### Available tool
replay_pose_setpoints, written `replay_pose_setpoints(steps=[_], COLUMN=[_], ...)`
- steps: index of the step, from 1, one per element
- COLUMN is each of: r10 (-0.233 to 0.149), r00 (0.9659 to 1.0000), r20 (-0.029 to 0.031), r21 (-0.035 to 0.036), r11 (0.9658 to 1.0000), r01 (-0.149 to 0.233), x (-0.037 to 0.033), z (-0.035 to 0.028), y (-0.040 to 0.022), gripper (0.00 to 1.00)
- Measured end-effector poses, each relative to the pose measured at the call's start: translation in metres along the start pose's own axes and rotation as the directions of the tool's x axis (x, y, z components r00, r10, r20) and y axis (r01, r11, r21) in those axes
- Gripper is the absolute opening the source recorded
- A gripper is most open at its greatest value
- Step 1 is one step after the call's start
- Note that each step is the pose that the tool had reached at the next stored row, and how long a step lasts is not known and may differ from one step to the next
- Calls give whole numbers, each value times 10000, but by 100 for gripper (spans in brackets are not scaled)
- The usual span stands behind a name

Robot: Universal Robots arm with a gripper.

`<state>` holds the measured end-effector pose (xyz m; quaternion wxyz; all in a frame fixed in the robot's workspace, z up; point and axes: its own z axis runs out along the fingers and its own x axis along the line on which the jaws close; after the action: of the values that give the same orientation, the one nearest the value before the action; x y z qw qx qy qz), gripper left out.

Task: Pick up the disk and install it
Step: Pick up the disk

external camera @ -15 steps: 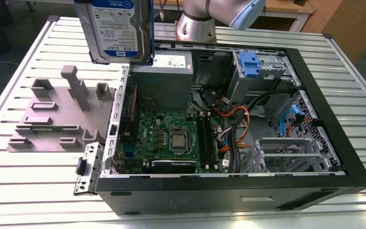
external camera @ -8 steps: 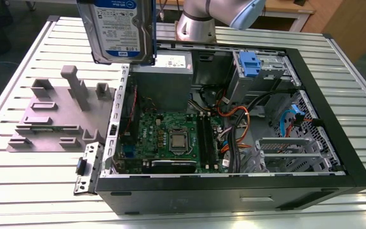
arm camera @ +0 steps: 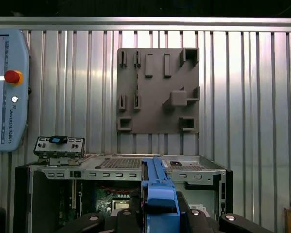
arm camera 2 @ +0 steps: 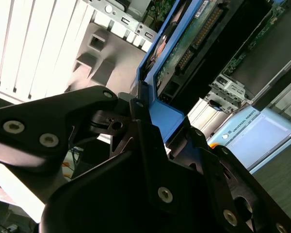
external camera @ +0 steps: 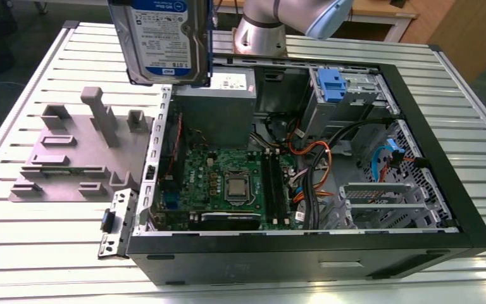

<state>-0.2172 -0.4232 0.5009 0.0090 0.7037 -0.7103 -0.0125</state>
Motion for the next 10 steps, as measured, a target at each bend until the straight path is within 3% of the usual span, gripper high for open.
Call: replay_pose_setpoints(steps=[10], r10=[0], r00=[10000], r20=[0], r21=[0], r11=[10000], r01=[0], x=[0], z=[-3], y=[-84], gripper=[37])
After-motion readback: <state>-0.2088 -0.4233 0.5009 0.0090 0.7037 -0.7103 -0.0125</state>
